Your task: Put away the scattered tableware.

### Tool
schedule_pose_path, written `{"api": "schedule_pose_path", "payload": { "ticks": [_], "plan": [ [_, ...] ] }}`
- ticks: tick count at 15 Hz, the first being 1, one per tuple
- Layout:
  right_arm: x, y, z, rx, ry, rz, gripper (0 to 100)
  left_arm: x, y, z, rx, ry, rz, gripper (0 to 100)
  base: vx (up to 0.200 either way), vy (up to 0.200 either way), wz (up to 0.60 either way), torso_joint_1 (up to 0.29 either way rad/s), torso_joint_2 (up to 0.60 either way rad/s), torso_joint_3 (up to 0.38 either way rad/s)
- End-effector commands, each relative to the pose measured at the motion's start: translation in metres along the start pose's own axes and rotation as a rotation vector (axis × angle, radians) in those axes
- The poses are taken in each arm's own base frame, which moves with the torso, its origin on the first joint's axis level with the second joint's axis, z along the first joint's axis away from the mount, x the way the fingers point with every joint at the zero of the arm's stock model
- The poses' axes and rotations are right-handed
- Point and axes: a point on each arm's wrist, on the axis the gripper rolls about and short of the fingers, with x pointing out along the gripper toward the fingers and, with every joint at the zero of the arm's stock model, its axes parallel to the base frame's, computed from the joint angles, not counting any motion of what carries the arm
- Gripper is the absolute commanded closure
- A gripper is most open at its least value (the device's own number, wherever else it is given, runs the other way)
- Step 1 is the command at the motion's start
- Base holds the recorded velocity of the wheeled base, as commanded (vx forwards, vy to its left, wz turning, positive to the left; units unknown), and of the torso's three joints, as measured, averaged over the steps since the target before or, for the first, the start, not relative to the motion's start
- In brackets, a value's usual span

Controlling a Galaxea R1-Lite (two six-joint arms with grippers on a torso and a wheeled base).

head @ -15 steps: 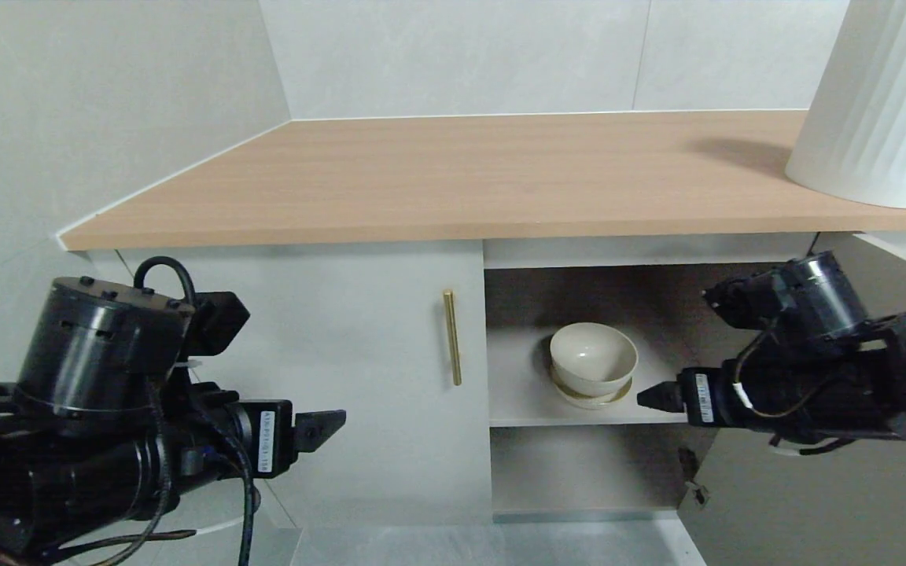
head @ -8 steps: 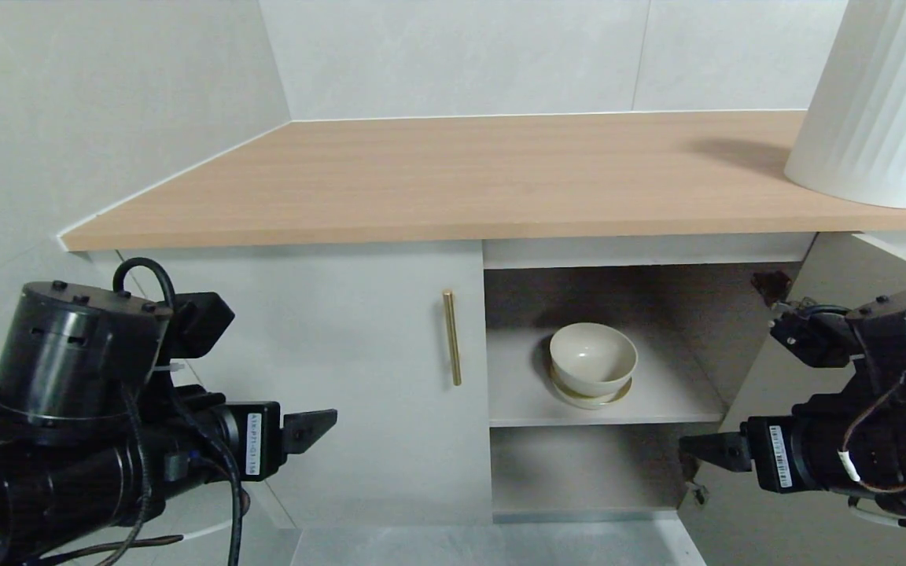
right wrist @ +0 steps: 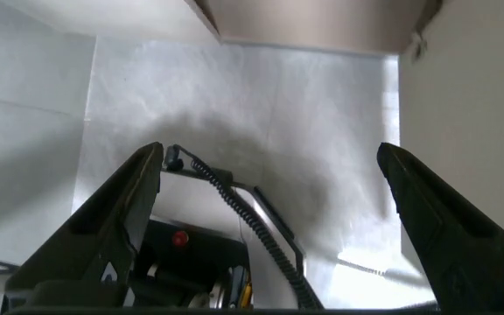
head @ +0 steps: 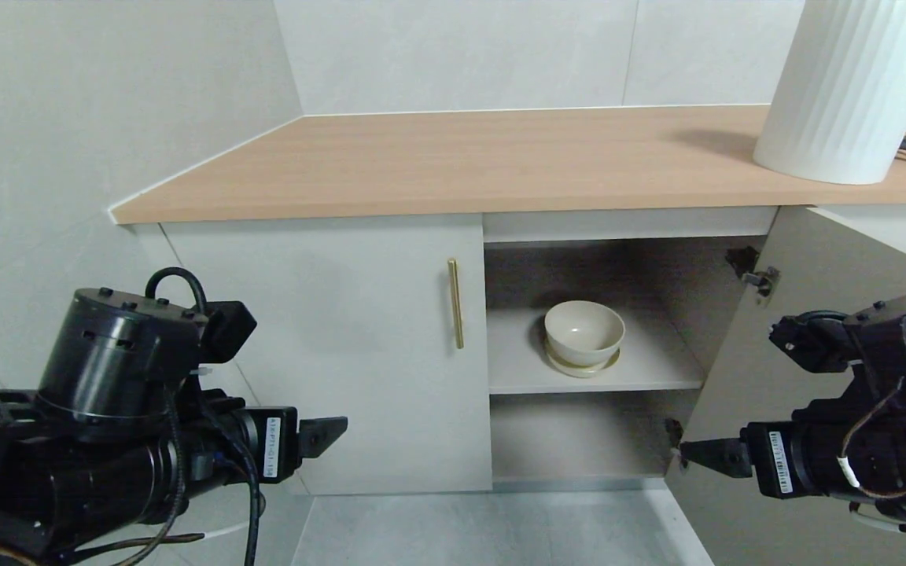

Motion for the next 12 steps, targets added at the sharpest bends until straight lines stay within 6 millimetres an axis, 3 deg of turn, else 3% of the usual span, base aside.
{"api": "schedule_pose_path", "payload": {
  "ticks": [1,12],
  "plan": [
    [0.0018,0.0005,-0.0004,-0.002,0.006,-0.002,0,0.0019,-0.0004,-0.0008,0.001,0.007,0.003,0,-0.2,0.0,0.0,-0.002,0.0,-0.002],
    [0.0046,0.0007,-0.0009,-0.003,0.016,-0.006,0,0.0021,-0.001,-0.0011,0.004,0.009,0.001,0,-0.2,0.0,0.0,0.002,0.0,0.002]
  ]
}}
